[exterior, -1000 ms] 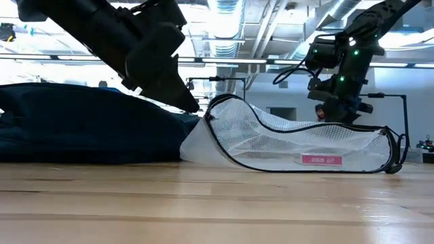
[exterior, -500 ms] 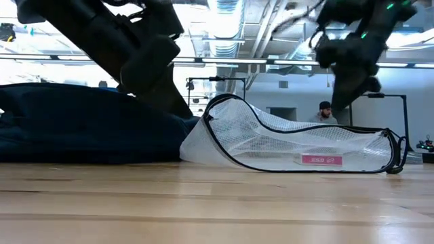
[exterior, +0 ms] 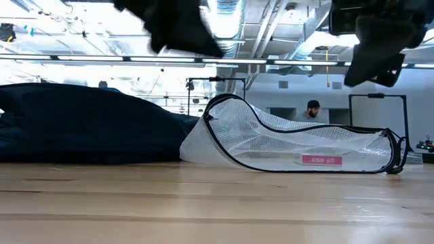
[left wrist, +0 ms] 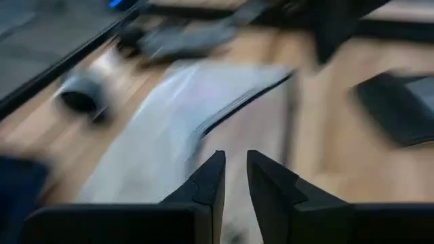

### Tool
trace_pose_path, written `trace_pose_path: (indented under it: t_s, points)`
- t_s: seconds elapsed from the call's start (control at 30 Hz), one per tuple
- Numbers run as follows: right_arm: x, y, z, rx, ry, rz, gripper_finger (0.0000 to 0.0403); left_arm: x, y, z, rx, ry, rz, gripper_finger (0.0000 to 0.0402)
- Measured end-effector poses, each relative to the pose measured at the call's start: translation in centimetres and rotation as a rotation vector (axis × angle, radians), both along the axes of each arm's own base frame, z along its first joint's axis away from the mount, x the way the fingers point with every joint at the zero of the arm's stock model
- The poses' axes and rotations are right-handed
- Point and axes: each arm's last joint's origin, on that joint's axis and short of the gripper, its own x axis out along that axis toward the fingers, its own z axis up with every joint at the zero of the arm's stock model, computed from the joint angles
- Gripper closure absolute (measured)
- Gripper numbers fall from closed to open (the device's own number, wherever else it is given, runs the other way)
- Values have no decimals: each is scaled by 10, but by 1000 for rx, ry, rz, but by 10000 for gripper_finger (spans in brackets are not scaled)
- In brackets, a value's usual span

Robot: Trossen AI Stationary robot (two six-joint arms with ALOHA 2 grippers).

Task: Unpack backpack
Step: Remove the red game card from the white zip lock bag

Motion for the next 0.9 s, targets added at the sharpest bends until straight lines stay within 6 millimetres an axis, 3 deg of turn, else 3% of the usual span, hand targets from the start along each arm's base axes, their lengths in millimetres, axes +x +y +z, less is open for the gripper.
trace_pose_path:
  t_s: [0.1,0.2,0.47,0.73,0.9]
  points:
    - [6,1,-8,-38,1,-24,402,12,1,5,47,-41,-100,350]
    - [9,0,-13,-78,8,-63,403,15,10,6,89,-32,-93,350]
    - [9,1,-11,-71,-9,-83,403,18,19,-8,49,71,-165,351]
    - [6,18,-7,-82,-97,-78,403,23,25,-5,37,55,-279,398]
    - [14,16,-24,-136,-48,-100,403,28,35,-21,-50,131,-389,401]
